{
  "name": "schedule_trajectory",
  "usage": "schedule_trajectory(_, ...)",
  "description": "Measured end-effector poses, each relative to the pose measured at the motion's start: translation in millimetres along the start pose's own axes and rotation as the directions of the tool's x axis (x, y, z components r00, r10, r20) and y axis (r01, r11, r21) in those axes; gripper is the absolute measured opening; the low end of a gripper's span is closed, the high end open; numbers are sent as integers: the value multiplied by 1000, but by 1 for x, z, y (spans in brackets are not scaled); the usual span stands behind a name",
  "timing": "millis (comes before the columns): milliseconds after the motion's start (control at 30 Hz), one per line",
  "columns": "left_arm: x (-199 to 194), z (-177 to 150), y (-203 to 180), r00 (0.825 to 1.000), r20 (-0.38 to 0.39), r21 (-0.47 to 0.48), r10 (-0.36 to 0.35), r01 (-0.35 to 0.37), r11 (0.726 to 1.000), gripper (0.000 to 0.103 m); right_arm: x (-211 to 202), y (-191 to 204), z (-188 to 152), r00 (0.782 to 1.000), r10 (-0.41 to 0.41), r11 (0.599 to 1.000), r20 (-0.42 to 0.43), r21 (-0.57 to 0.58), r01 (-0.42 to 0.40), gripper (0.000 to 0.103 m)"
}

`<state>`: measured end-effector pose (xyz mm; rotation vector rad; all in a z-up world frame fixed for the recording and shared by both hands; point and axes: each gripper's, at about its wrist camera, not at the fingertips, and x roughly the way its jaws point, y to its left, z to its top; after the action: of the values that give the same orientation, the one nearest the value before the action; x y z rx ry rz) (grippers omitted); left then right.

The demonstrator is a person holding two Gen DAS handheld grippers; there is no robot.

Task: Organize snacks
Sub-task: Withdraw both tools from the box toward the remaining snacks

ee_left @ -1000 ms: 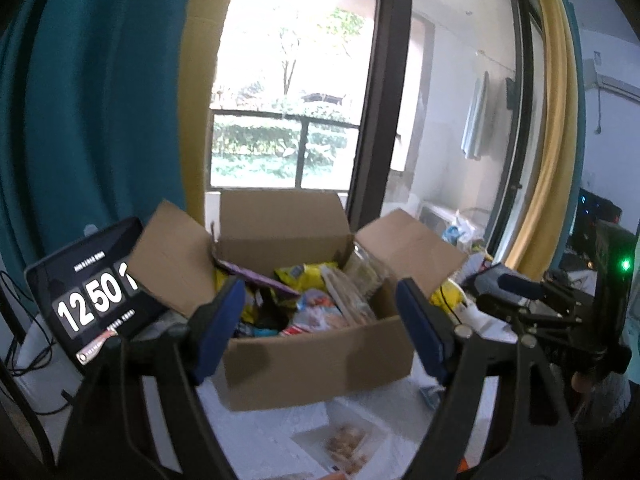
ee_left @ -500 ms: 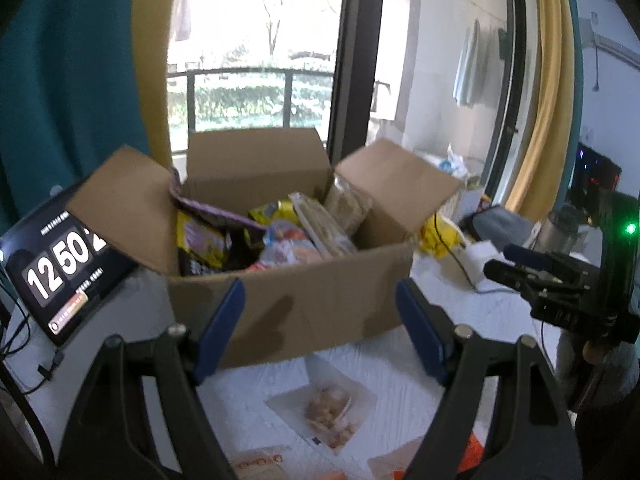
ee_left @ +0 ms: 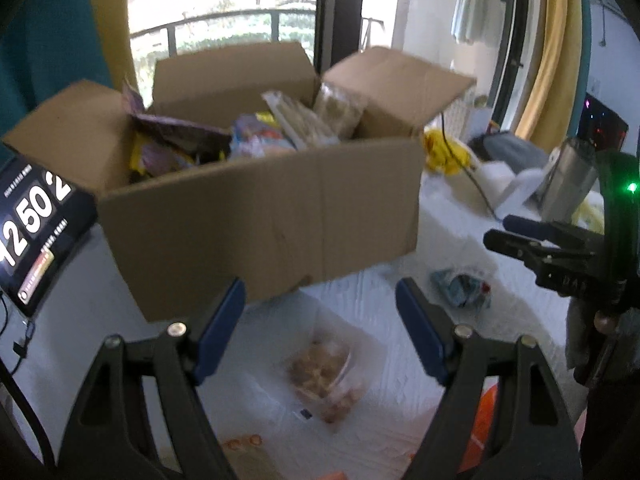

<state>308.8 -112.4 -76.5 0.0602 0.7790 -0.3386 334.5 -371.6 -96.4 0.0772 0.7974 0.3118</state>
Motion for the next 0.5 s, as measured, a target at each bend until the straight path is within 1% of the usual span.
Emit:
schedule_trajectory(167, 17, -11, -7, 998, -64, 15, -14, 15, 1000, 79, 16, -3, -7, 998, 13, 1000, -60, 7, -13, 64)
schedule_trajectory(300, 33, -20, -12, 991, -129, 34, -19, 24, 999, 79, 23, -3, -11, 996, 21, 1000, -92, 8, -21, 64)
schedule_trajectory(500, 47, -28, -15, 982, -187, 58, -18, 30, 998, 79, 31, -3, -16, 990, 34, 999, -139, 12, -33, 64)
